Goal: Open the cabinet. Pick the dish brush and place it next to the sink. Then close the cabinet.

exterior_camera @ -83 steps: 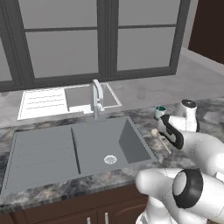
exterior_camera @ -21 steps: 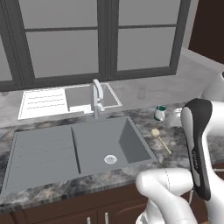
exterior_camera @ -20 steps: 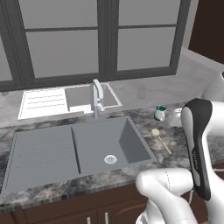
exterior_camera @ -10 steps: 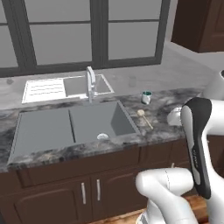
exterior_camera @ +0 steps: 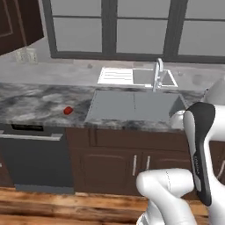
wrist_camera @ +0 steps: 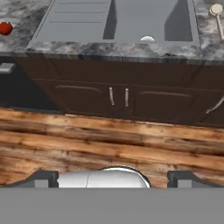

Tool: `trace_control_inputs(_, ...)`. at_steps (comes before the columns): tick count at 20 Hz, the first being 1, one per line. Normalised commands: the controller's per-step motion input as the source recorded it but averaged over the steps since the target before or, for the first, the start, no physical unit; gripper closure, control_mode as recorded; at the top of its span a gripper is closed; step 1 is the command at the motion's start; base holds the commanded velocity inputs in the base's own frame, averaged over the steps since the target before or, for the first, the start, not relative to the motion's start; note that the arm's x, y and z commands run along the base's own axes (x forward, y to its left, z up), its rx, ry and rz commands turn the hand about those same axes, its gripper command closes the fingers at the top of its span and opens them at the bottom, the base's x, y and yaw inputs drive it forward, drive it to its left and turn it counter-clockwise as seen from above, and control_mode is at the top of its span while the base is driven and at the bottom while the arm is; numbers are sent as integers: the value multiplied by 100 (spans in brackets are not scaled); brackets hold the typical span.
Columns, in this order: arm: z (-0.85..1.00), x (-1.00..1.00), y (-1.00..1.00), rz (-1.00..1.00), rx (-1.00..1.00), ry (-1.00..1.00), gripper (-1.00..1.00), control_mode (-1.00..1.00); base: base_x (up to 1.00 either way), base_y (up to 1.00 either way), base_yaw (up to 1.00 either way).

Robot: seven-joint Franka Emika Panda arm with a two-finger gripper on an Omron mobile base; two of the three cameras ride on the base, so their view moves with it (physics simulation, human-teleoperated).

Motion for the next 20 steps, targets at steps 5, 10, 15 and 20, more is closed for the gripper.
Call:
trace_control_inputs(5, 0, 0, 0, 0, 0, 0, -100, 100, 0, 26, 61)
trace_control_inputs(10, 0, 0, 0, 0, 0, 0, -100, 100, 0, 47, 15)
trace_control_inputs(15, 0, 0, 0, 0, 0, 0, -100, 100, 8, 99, -35)
trace_control_inputs(20, 0, 0, 0, 0, 0, 0, -100, 100, 4, 94, -66)
